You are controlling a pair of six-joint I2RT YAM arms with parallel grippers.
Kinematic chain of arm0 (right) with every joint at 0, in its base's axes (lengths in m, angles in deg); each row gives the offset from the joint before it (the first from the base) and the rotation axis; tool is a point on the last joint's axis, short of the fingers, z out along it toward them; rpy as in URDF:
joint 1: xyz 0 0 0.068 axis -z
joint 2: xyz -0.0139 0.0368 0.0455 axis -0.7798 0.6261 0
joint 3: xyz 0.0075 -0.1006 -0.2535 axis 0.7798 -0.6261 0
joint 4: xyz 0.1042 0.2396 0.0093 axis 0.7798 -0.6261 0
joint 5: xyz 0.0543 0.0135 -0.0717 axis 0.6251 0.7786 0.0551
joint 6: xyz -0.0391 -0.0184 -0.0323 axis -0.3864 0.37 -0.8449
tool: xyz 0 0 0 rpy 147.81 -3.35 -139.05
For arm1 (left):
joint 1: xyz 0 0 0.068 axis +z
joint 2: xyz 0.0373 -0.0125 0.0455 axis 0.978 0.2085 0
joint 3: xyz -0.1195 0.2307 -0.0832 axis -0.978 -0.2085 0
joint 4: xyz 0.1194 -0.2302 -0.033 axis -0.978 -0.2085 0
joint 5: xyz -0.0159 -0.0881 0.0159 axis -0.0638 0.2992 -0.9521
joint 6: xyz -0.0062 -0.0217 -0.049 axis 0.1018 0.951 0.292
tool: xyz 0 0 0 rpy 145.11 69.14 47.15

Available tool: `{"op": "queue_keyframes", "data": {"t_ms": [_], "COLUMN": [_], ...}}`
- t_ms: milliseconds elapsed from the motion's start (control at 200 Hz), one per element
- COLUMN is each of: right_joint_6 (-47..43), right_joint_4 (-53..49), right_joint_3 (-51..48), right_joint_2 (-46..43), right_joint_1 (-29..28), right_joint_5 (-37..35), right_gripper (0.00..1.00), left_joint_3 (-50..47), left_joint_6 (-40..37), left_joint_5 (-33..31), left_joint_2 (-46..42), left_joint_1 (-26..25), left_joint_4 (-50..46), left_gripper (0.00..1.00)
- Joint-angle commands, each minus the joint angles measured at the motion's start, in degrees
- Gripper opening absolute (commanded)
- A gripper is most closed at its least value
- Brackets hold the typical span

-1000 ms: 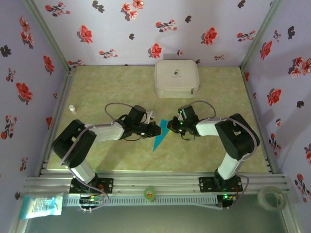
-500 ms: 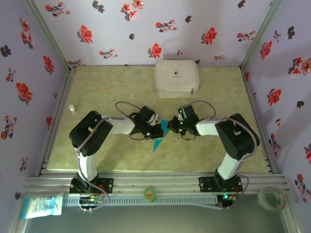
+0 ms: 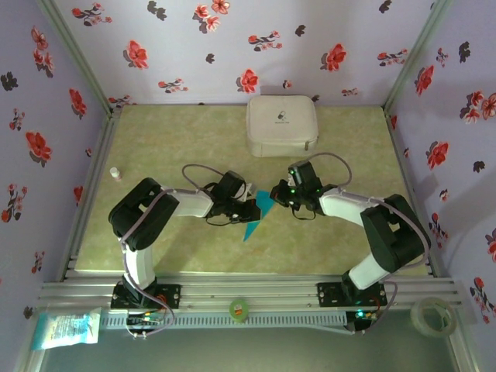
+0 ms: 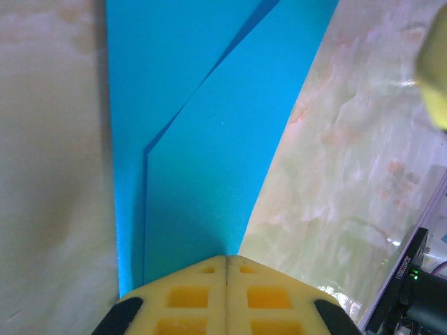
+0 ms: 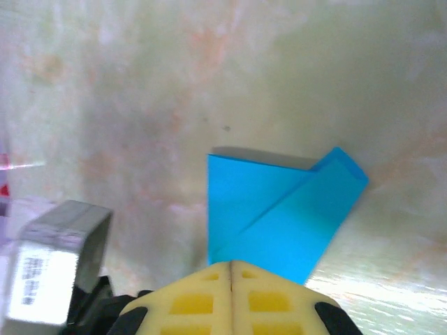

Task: Fold a paper plane with a square sheet of paper (pick it up from the middle)
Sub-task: Fold the wing for the fifth time at the center of the table.

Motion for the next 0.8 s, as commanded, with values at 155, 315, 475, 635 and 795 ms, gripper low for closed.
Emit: {"op": "queue_keyframes", "data": {"t_ms": [155, 315, 475, 635, 795], "right_joint_6": [2.91, -0.06, -2.16, -1.90, -1.43], "right_joint_4": [7.64, 2.13, -0.01, 2.56, 3.34], "right_joint_3": [-1.41, 0.23, 0.68, -0.07, -0.05], "right_joint_2": [6.79, 8.83, 11.04, 10.99, 6.70], "right_joint_1": [-1.48, -0.88, 2.82, 6.31, 6.48], "right_joint_5": [2.10, -1.70, -2.63, -1.51, -0.95], "right_gripper": [0.04, 0.05, 0.05, 0.06, 0.11], "left_joint_3": [-4.06, -4.80, -7.12, -8.41, -9.04], "left_joint_6": [0.13, 1.48, 5.62, 8.01, 8.83], "left_joint_5": [-2.79, -1.44, 1.47, 2.49, 1.76], "left_joint_2": [0.54, 0.32, 0.44, 0.54, -0.78], "left_joint_1": [0.65, 1.15, 2.49, 2.87, 2.87], "left_joint_4": [-5.44, -4.01, 2.58, 5.95, 6.21], "left_gripper": [0.00, 0.00, 0.00, 0.00, 0.00]}}
